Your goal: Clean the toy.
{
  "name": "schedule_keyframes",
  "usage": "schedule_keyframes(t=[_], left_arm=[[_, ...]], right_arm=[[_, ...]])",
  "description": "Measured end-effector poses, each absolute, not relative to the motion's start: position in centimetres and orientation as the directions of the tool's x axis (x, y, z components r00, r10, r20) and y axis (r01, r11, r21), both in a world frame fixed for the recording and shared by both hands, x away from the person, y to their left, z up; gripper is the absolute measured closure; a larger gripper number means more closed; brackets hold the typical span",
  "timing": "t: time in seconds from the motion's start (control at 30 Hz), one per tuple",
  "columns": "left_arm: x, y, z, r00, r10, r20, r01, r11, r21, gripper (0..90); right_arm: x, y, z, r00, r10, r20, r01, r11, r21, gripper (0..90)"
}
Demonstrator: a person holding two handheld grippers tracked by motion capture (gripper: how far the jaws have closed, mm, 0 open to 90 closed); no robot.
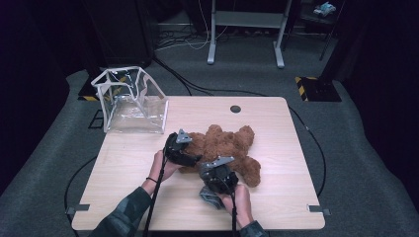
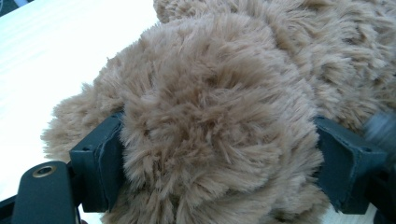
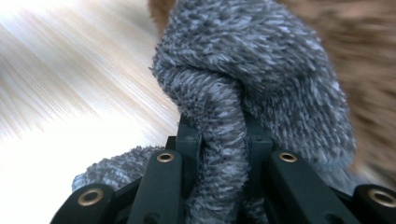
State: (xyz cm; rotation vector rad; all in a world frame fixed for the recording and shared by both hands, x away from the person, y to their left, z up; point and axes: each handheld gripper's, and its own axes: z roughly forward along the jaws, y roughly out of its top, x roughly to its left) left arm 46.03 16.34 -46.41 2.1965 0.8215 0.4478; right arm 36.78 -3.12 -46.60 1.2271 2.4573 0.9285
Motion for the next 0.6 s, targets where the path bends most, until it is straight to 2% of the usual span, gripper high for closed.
schedule_keyframes(t=[0.33,0.6], left_arm=[[45.9,16.3,-46.2,0.727,0.683,0.072,0.411,-0.518,0.75,14.8],[45.7,16.4,-45.9,0.723,0.687,0.073,0.408,-0.51,0.758,14.6]], right_arm=[[35.9,-9.4,-43.0,-0.508,0.861,0.018,0.62,0.351,0.701,74.2],[35.9,-12.7,-41.7,-0.425,0.905,-0.006,0.624,0.298,0.722,74.3]])
